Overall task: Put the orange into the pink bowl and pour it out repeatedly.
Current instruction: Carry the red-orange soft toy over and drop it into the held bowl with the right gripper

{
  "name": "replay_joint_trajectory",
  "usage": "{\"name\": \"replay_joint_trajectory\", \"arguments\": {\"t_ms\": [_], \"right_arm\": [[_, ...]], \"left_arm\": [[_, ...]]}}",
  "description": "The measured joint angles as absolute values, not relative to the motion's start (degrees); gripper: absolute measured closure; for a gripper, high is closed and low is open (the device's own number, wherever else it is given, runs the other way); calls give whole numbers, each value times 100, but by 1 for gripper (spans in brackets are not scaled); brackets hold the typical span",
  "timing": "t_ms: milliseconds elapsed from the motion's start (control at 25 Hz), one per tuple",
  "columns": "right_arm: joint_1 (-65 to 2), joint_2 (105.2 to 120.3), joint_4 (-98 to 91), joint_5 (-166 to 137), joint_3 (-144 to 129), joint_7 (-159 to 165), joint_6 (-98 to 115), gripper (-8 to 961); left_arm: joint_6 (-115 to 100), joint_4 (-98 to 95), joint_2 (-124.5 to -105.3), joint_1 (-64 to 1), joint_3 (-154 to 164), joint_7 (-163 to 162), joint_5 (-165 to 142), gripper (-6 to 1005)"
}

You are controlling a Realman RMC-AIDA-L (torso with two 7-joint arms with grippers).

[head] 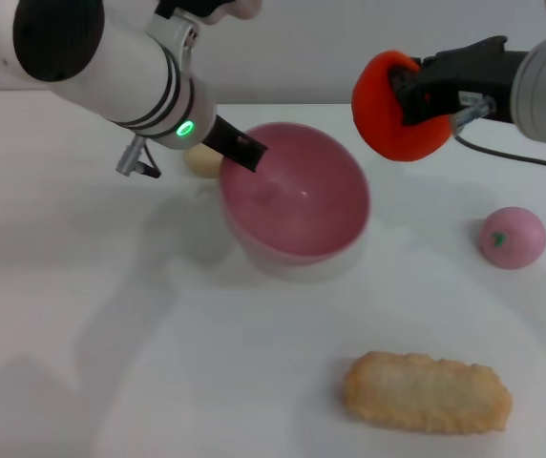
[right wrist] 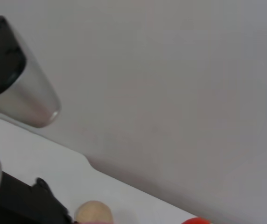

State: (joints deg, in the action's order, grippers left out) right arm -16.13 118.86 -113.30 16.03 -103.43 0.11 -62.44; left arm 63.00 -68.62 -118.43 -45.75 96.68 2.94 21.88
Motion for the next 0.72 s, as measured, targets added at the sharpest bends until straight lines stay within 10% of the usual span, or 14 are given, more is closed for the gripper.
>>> {"name": "replay_joint_trajectory", "arguments": {"t_ms": [720], "right_arm": [[-1846, 11898, -10228, 2427, -10621, -288, -5505, 822]], "left_arm": [[5979, -6822, -11839, -4648, 9623, 806, 3072, 957]]}}
